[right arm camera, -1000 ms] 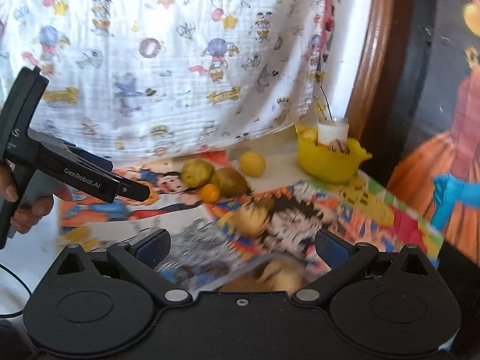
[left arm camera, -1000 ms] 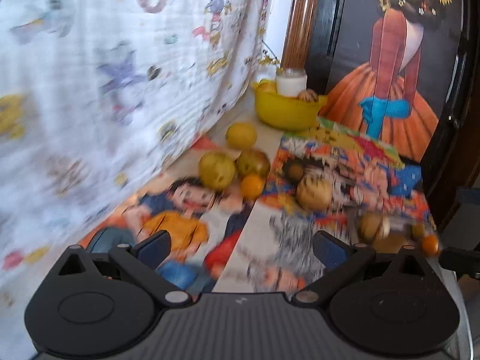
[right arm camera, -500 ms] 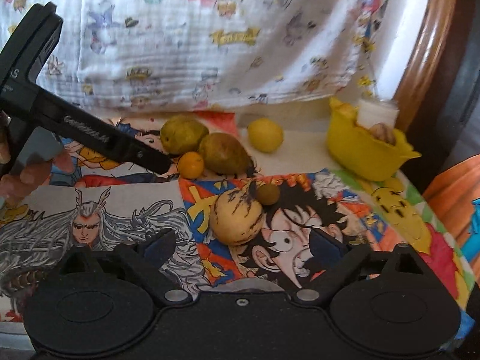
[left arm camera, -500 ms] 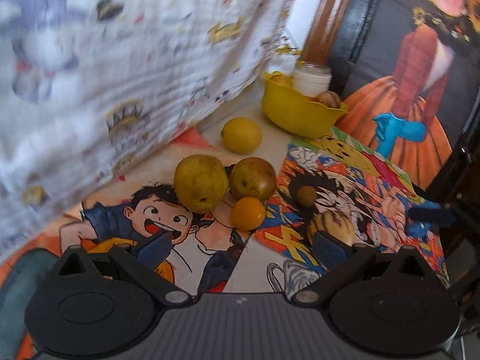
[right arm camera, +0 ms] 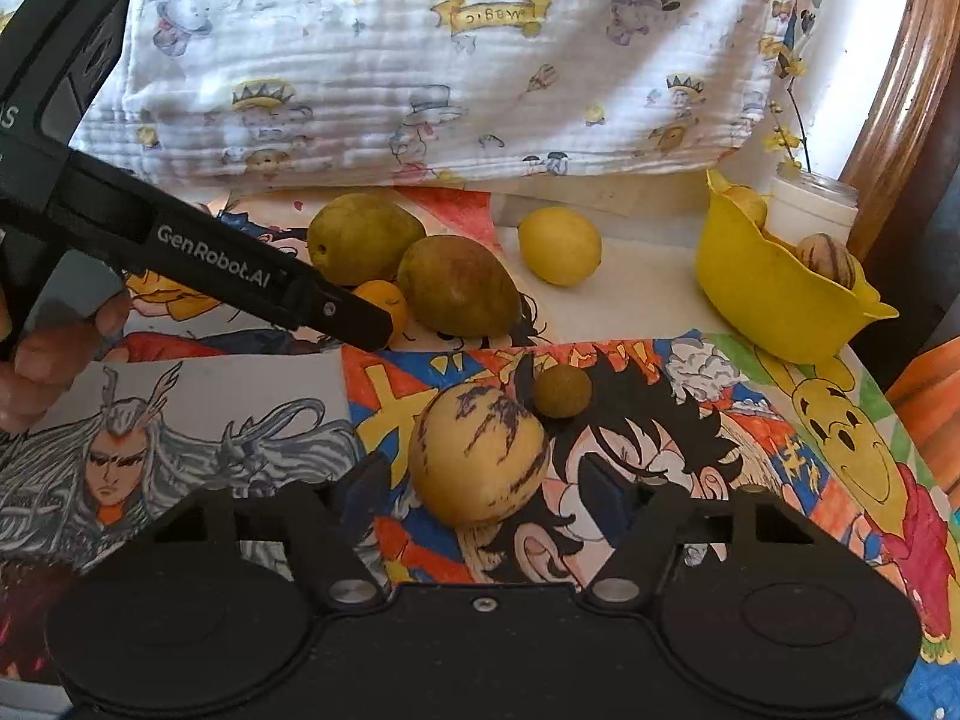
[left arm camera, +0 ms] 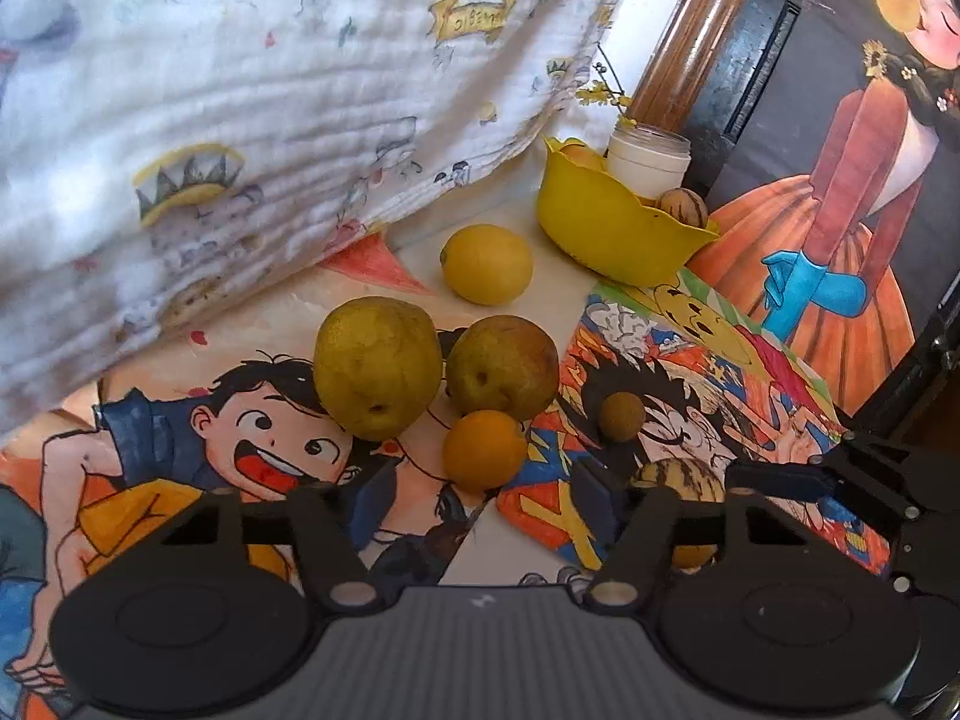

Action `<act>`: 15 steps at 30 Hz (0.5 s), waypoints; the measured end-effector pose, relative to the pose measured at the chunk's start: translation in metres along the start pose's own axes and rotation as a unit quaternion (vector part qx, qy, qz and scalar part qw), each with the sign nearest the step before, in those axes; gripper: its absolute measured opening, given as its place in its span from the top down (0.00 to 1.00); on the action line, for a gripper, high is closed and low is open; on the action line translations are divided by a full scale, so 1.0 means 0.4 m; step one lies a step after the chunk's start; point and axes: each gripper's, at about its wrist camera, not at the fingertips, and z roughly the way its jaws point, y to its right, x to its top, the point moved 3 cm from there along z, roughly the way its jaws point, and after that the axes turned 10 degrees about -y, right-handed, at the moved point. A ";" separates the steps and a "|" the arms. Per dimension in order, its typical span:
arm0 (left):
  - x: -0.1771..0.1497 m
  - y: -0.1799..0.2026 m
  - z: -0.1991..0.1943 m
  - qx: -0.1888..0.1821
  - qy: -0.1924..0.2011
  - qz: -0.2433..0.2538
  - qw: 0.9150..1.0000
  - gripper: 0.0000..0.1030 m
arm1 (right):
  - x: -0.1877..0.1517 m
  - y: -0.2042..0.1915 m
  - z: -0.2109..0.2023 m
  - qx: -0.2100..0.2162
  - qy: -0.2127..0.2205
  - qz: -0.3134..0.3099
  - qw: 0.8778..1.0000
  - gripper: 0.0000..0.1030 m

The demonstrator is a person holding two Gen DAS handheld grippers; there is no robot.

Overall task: Organize fruits
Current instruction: 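Grasp a tangerine with the left tool while the right tool grasps another striped pepino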

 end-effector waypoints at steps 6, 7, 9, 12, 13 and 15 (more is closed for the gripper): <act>0.005 -0.001 0.018 -0.001 0.003 -0.007 1.000 0.44 | 0.003 0.009 0.021 0.007 0.000 0.003 1.000 0.41; 0.007 -0.002 0.020 -0.002 0.004 -0.008 1.000 0.44 | 0.005 0.007 0.026 0.009 0.001 0.004 1.000 0.42; 0.009 -0.002 0.025 -0.001 0.004 -0.009 1.000 0.45 | 0.006 0.007 0.029 0.011 0.001 0.004 1.000 0.45; 0.012 -0.002 0.030 0.001 0.004 -0.009 1.000 0.51 | 0.008 0.004 0.034 0.013 0.002 0.003 1.000 0.45; 0.012 -0.003 0.032 0.002 0.004 -0.009 1.000 0.55 | 0.009 0.003 0.035 0.013 0.002 0.003 1.000 0.45; 0.013 0.000 0.037 0.002 0.003 -0.010 1.000 0.60 | 0.009 0.003 0.035 0.013 0.002 0.004 1.000 0.46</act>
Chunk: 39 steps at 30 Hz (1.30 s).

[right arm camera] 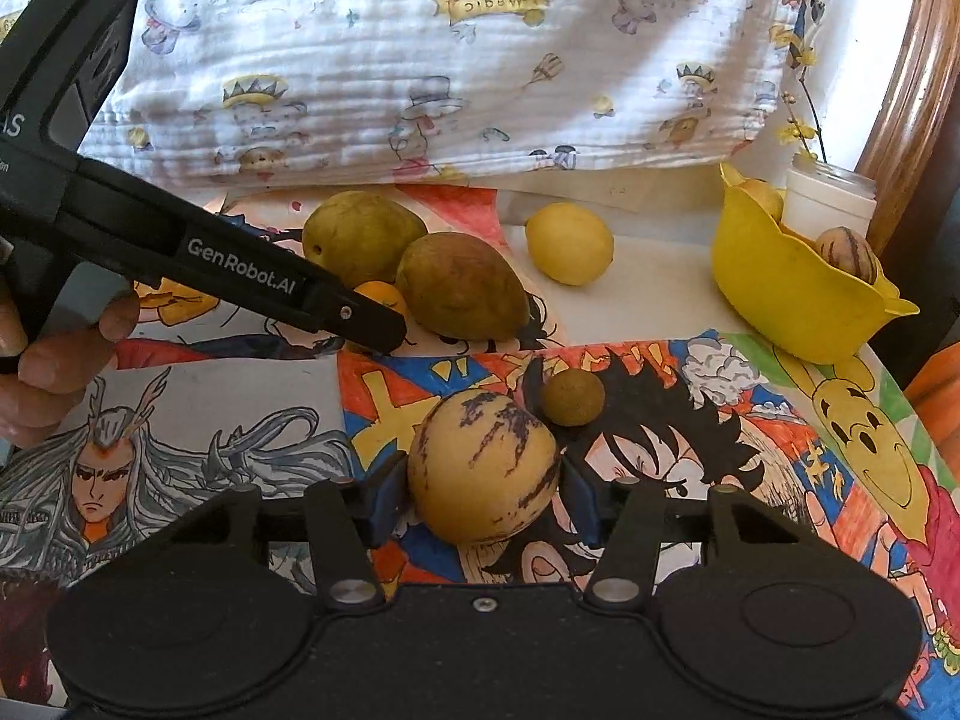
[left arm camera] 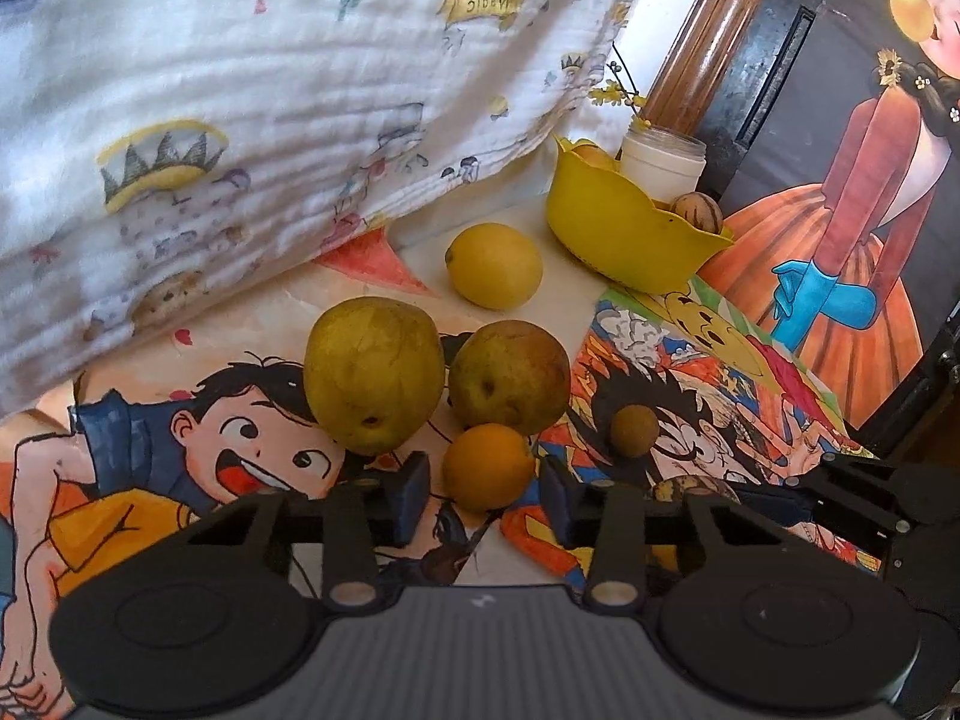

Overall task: Organize fruits
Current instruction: 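Grasp a tangerine with the left tool while the right tool grasps another striped pepino, then carry the tangerine and pepino over the metal tray and open both tools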

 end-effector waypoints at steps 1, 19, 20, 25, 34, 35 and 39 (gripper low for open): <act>0.000 0.000 0.001 -0.002 0.000 0.001 1.000 0.62 | 0.000 0.000 0.000 0.000 0.000 0.001 1.000 0.46; -0.015 0.027 -0.078 0.006 0.015 0.029 0.999 0.66 | -0.009 -0.017 -0.091 -0.017 0.037 0.017 0.999 0.47; -0.017 0.030 -0.089 0.005 0.017 0.031 0.999 0.66 | -0.010 -0.019 -0.105 -0.019 0.041 0.019 0.999 0.47; -0.032 0.055 -0.147 0.004 0.029 0.042 0.999 0.66 | -0.031 -0.034 -0.194 -0.027 0.064 0.038 0.997 0.47; -0.093 0.124 -0.242 -0.009 0.040 0.063 0.997 0.66 | -0.105 -0.067 -0.325 -0.039 0.079 0.069 0.994 0.47; -0.105 0.133 -0.251 -0.010 0.038 0.065 0.997 0.66 | -0.116 -0.073 -0.340 -0.040 0.080 0.072 0.993 0.47; -0.160 0.168 -0.287 -0.016 0.029 0.074 0.997 0.66 | -0.178 -0.090 -0.400 -0.042 0.083 0.090 0.992 0.47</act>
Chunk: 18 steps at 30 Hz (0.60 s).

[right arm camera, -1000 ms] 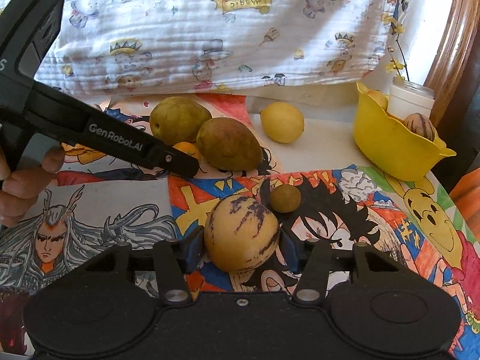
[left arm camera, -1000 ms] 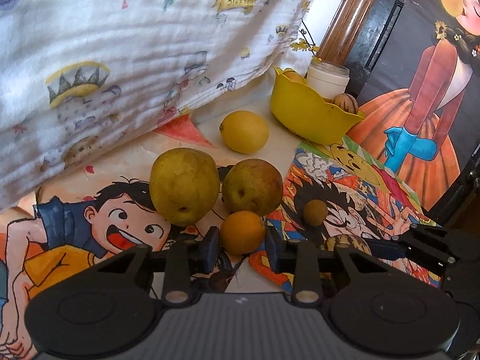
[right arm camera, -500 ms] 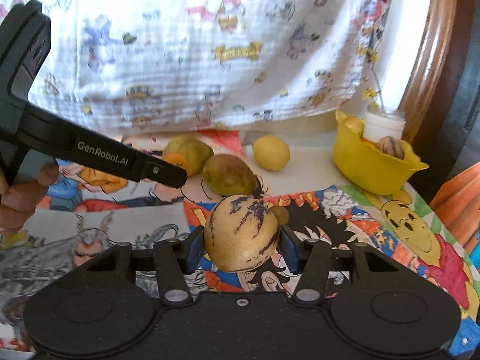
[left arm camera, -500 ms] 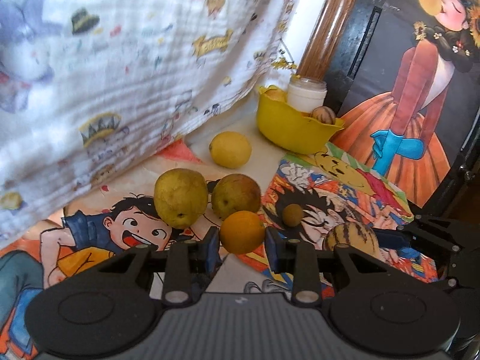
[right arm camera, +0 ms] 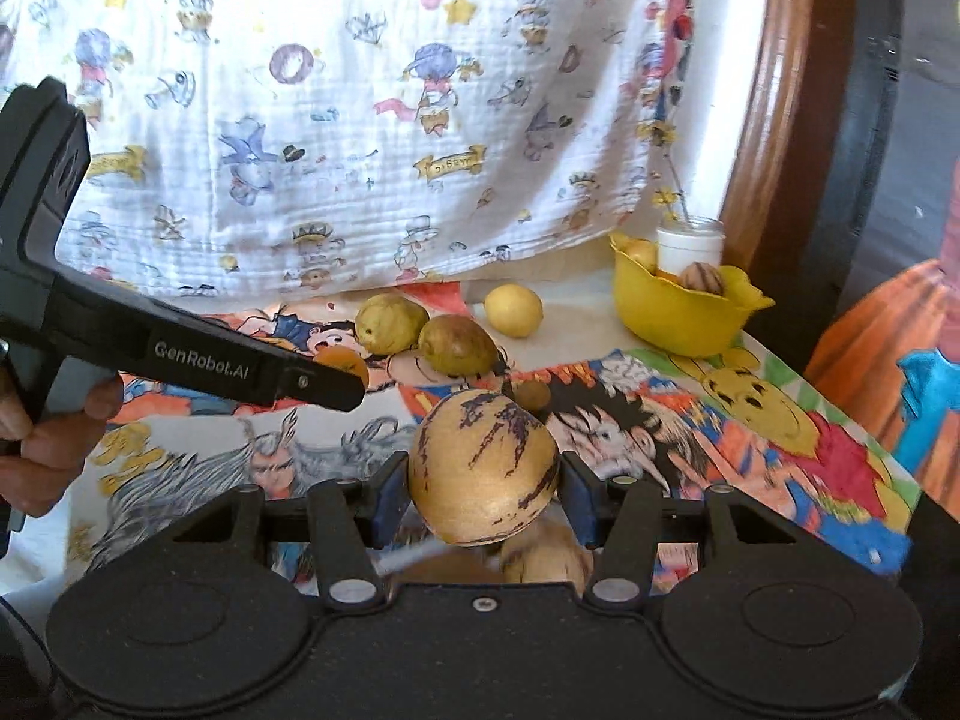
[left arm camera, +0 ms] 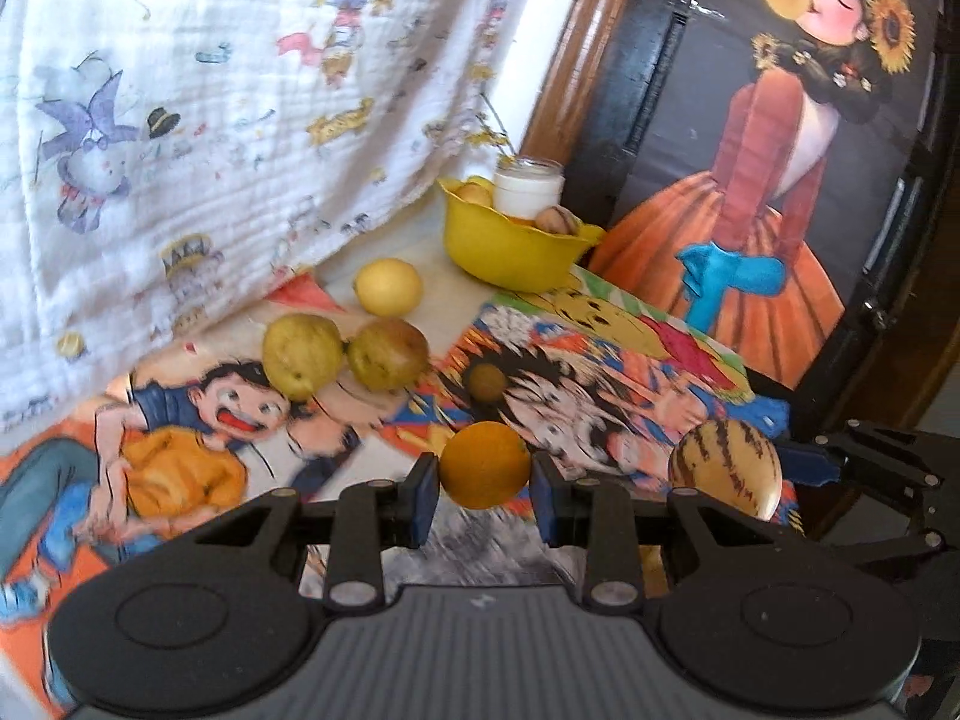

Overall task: Organize fruits
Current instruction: 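Carry the tangerine and pepino over the metal tray and open both tools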

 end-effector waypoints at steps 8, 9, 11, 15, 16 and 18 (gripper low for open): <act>-0.092 0.089 -0.046 -0.016 -0.016 0.020 1.000 0.66 | -0.122 0.014 -0.104 -0.018 -0.008 0.032 0.999 0.47; -0.102 0.099 -0.048 -0.017 -0.018 0.022 0.999 0.66 | -0.137 0.017 -0.113 -0.019 -0.011 0.037 0.999 0.47; -0.122 0.116 -0.051 -0.020 -0.023 0.025 0.999 0.66 | -0.166 0.023 -0.123 -0.018 -0.017 0.048 0.999 0.47; -0.156 0.141 -0.046 -0.023 -0.036 0.029 0.999 0.66 | -0.222 0.033 -0.131 -0.016 -0.030 0.065 0.997 0.47; -0.162 0.147 -0.044 -0.023 -0.039 0.031 0.998 0.66 | -0.231 0.035 -0.131 -0.016 -0.032 0.069 0.997 0.47; -0.175 0.156 -0.039 -0.023 -0.045 0.035 0.998 0.66 | -0.250 0.041 -0.131 -0.013 -0.036 0.077 0.996 0.47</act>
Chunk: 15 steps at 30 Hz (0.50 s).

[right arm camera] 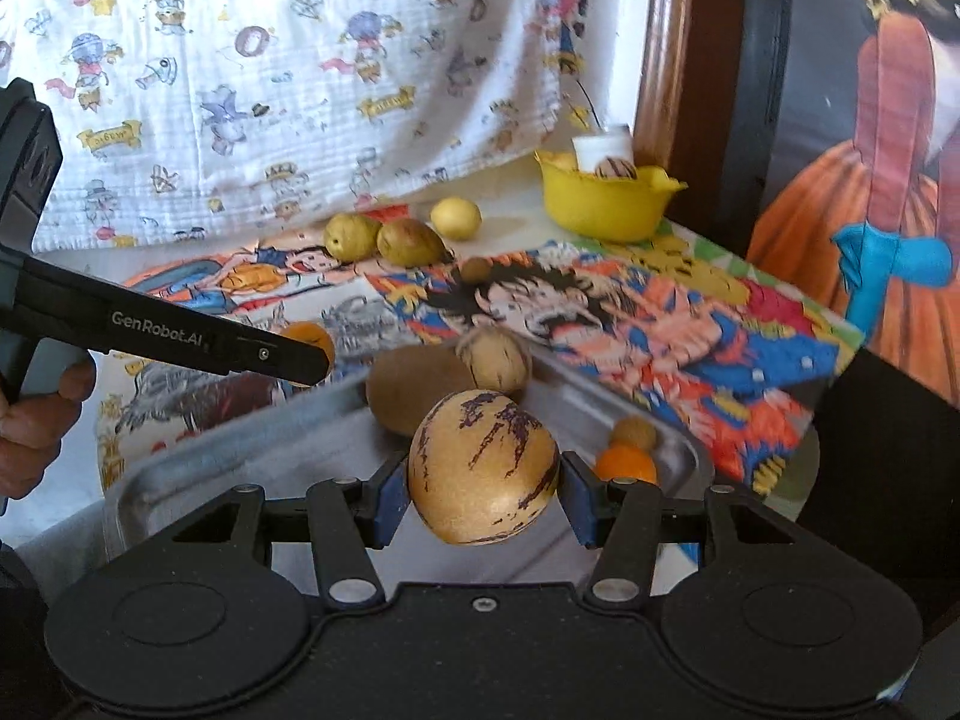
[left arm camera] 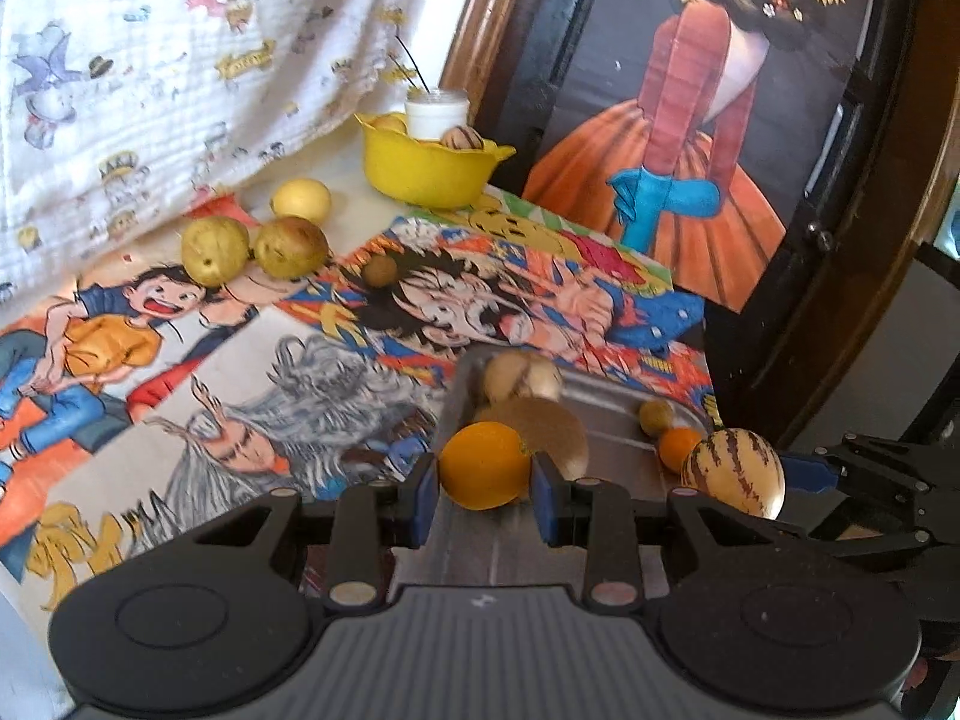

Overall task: Organize fruits
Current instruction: 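Carry the tangerine and pepino over the metal tray and open both tools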

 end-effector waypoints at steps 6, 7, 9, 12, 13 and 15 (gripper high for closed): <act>-0.023 0.027 0.026 0.007 -0.020 0.019 1.000 0.66 | -0.043 0.021 0.021 0.009 -0.011 0.024 1.000 0.47; -0.025 0.030 0.030 0.008 -0.022 0.022 0.999 0.66 | -0.047 0.023 0.025 0.010 -0.011 0.026 1.000 0.47; -0.027 0.034 0.037 0.011 -0.027 0.027 0.999 0.66 | -0.059 0.026 0.037 0.010 -0.016 0.029 0.999 0.47; -0.032 0.038 0.048 0.015 -0.033 0.033 0.999 0.66 | -0.064 0.024 0.044 0.010 -0.017 0.028 0.999 0.47; -0.033 0.039 0.052 0.017 -0.034 0.035 0.999 0.66 | -0.067 0.023 0.047 0.012 -0.017 0.027 0.999 0.47; -0.036 0.040 0.059 0.019 -0.038 0.039 0.998 0.66 | -0.072 0.022 0.051 0.013 -0.013 0.026 0.999 0.47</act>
